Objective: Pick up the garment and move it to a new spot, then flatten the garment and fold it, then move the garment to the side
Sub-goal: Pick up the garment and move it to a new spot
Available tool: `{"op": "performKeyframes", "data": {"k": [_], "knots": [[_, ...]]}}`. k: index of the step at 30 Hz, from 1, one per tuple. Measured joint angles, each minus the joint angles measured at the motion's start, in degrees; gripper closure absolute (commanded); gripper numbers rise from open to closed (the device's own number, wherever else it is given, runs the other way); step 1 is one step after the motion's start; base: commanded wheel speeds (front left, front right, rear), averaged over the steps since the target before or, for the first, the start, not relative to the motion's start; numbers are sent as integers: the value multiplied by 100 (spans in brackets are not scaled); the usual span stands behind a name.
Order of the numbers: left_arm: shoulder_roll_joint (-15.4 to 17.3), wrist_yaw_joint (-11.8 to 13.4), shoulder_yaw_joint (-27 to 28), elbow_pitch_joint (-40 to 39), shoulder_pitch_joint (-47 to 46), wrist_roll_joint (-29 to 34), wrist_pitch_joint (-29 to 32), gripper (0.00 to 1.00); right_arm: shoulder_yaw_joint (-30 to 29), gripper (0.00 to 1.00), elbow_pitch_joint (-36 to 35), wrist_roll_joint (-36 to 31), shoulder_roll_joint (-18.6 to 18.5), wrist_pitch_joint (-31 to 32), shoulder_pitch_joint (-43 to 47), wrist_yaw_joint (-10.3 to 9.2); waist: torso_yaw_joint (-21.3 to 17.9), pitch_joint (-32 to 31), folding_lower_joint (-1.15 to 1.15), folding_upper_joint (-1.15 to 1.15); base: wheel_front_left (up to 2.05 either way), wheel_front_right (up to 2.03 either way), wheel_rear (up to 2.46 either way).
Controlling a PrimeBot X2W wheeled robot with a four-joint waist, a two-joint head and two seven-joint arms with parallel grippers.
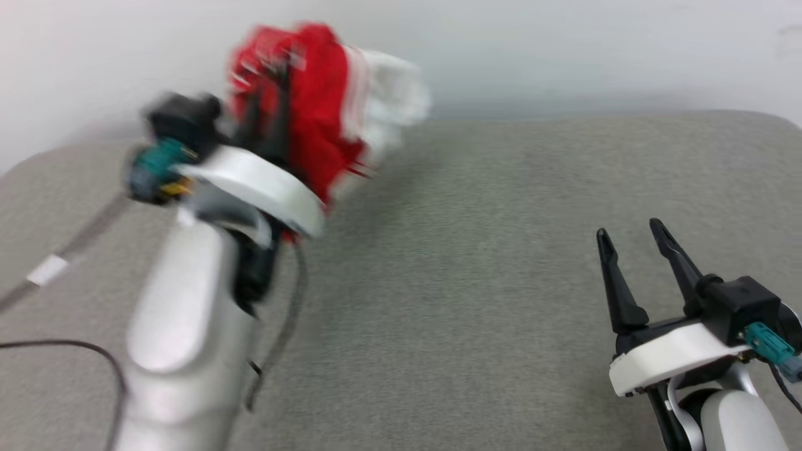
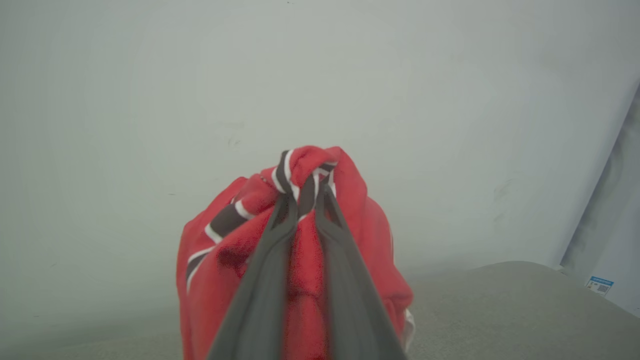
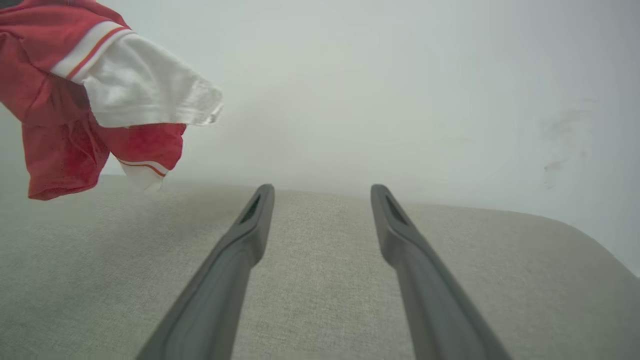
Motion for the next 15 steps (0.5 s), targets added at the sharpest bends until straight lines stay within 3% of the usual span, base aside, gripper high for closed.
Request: {"op": "performKeyframes", "data": {"k": [5,15], "knots": [[-428,-81,-710,-421,720,-97,5,100,-41,0,-179,81,-1,19,159,0,-300,91,0,0,0,0,0],[-525,13,-1804,-370,2471,-170,297,100,-55,0,-315,158,3,14,176,0,-475,465,0,0,0,0,0]]}}
